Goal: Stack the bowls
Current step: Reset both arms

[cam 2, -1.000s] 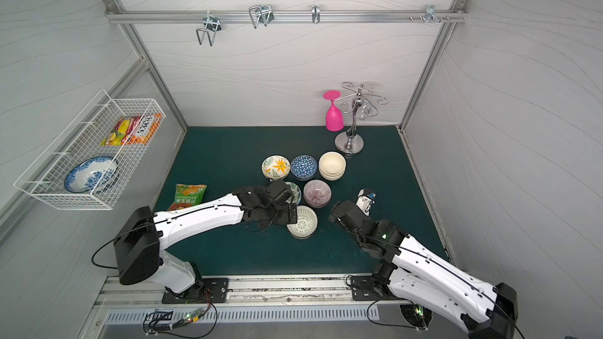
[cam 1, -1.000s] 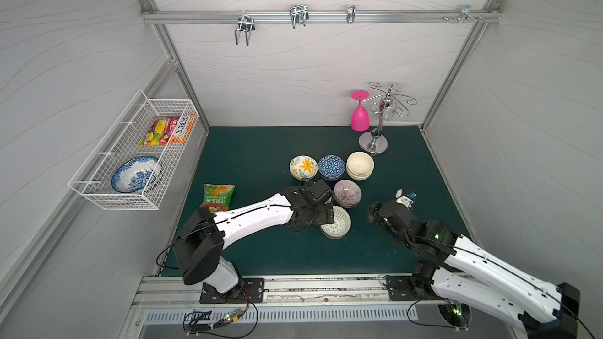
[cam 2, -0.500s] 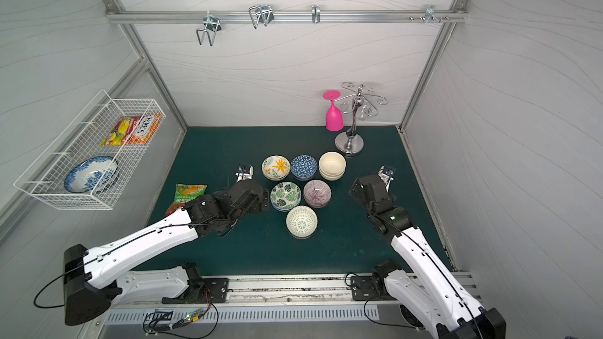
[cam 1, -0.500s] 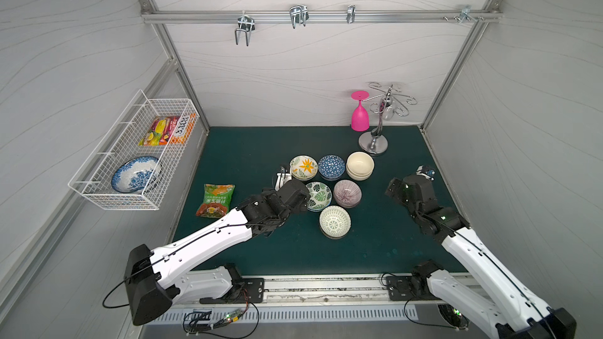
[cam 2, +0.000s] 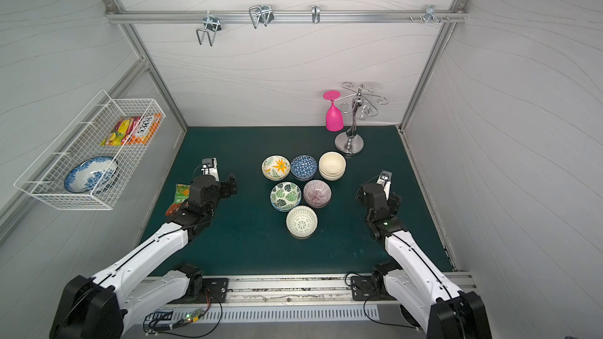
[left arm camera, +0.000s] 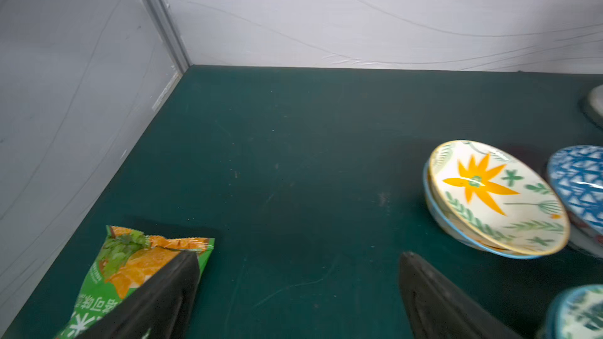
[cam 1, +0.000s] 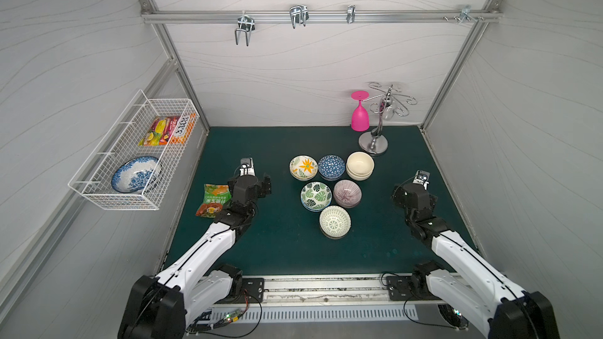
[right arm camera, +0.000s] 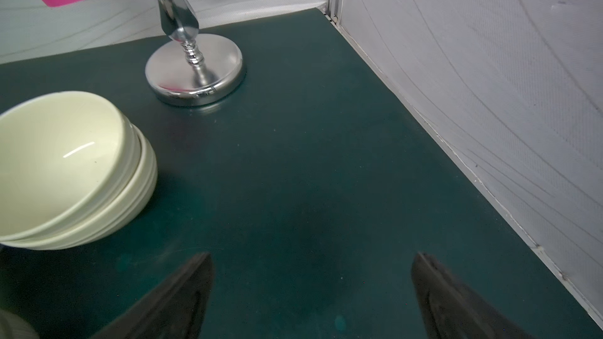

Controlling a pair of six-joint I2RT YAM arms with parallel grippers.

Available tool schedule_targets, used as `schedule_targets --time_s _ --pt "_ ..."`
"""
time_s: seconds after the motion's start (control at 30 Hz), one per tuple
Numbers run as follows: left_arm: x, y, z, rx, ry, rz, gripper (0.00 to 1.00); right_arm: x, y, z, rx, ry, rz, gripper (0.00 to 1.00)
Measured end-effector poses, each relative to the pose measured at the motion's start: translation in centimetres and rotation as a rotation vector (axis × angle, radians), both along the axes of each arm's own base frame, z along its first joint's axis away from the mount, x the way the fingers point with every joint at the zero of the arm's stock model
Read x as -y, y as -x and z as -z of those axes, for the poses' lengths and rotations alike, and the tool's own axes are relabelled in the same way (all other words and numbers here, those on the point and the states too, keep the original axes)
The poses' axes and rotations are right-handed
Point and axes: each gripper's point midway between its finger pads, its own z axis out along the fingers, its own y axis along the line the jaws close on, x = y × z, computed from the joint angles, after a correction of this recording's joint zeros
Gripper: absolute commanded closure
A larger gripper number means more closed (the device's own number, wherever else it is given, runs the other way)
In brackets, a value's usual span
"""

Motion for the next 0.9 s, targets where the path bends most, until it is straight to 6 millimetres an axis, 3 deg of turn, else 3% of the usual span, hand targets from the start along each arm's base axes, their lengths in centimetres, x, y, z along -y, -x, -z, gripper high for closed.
schedule_targets --time_s 0.17,0.33,0.4,0.57,0.77,0.9 --pt "-1.2 -0.3 2.6 -0.028 -0.036 0.006 0.00 1.3 -0.4 0.7 0.068 -0.002 -0.005 0.01" --pt "-1.5 -0.4 4.7 -0.022 -0.061 0.033 0.00 1.9 -0.9 4.3 0.025 -0.010 -0.040 0.01" --pt "-2.4 -0.5 5.9 -0.031 -0.055 0.014 0.00 1.7 -1.4 4.9 0.017 -0.014 -0.060 0.01" --pt "-4.2 -1.5 7.4 -0.016 -0.049 -0.034 0.00 1.1 -3.4 4.5 0.040 0.010 -0.098 0.01" --pt "-3.6 -2.8 8.9 -0.011 -0.052 0.015 0.00 0.7 -5.9 3.7 0.083 0.029 -0.130 0.01" --pt "-3.8 -3.4 9.4 0.004 -0.024 0.038 0.00 0.6 -7.1 4.9 0.094 0.025 -0.148 0.01"
